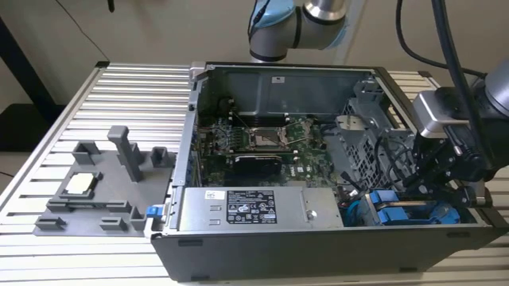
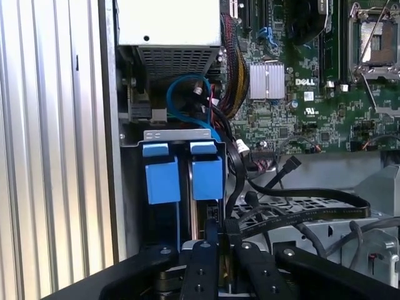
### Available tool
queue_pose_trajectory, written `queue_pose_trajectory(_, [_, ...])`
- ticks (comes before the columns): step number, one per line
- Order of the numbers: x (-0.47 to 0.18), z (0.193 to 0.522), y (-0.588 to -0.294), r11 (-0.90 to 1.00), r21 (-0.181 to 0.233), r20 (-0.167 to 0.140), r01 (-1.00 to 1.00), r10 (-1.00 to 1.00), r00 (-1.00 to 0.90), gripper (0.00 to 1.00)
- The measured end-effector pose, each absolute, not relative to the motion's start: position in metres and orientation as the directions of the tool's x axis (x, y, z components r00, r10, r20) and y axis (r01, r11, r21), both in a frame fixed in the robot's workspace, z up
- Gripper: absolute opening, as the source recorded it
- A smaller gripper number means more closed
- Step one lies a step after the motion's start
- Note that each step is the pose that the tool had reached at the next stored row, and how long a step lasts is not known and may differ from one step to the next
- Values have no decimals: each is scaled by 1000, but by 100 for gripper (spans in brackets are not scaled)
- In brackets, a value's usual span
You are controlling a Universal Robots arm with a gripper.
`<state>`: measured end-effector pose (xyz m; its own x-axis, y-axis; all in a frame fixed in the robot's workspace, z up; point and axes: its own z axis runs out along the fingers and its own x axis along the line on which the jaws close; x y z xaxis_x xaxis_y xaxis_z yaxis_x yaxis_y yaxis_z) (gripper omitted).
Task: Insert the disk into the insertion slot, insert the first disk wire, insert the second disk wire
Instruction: 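Insert the second disk wire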
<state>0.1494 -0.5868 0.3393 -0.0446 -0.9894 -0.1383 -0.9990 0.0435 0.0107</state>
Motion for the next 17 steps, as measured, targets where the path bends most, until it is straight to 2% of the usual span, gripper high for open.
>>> queue_pose_trajectory(17, [150, 334, -587, 43, 11, -137, -999, -990, -44, 18])
